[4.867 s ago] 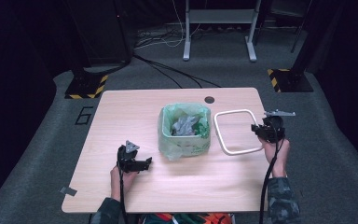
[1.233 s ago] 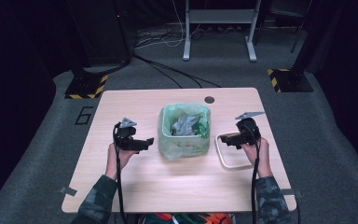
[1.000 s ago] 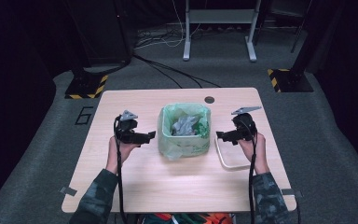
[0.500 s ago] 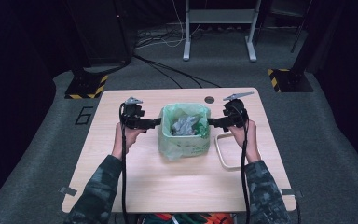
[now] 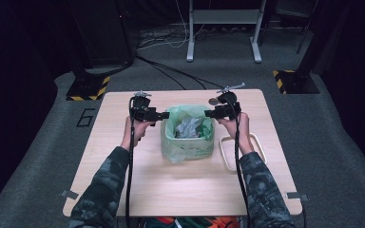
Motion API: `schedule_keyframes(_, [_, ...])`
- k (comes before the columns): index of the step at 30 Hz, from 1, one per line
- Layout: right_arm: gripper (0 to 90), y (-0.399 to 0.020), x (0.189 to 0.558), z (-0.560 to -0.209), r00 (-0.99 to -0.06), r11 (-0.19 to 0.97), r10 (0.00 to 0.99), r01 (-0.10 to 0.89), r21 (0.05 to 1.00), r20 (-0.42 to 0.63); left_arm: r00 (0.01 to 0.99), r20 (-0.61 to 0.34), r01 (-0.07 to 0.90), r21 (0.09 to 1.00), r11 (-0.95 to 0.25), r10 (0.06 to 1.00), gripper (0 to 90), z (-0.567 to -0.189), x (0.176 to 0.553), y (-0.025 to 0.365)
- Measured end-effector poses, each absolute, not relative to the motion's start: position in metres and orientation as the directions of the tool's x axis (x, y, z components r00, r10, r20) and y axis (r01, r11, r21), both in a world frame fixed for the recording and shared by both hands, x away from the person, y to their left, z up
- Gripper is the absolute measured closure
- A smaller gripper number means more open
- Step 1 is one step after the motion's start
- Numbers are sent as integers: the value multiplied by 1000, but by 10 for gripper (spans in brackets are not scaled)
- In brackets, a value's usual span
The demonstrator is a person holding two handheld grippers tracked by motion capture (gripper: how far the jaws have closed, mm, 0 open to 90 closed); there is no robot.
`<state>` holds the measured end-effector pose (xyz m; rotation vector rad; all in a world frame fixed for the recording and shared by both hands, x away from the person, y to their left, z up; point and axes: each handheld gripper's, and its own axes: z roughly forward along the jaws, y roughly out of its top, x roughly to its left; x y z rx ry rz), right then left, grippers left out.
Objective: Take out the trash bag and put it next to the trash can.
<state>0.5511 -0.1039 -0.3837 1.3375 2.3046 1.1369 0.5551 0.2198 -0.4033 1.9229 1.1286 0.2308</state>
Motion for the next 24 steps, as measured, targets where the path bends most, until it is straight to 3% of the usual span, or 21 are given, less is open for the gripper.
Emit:
schedule_keyframes(3, [560,-98,554,-386,-527,293,841,634,716,123,573,-280,632,749,-198,770,343,-405,558,217])
schedule_keyframes(7, [678,-93,553,-387,-530,290,839,628,723,124,585,-224,604,762,-234,780,480,-400,554,208])
schedule_keyframes(9, [714,-91,554,-388,-525,284,842,629,724,125,582,-211,595,768,-235,786,542,-398,552,205])
schedule_keyframes(10, [744,-91,553,-389,-528,279,839,625,729,131,575,-218,599,768,-225,788,620,-397,551,203])
schedule_keyframes(13, [773,-88,552,-388,-522,286,848,595,751,91,560,-158,578,778,-246,813,704,-392,545,195])
schedule_keyframes(24, [883,-89,545,-383,-521,258,848,558,789,91,524,-90,520,821,-234,847,846,-391,541,188])
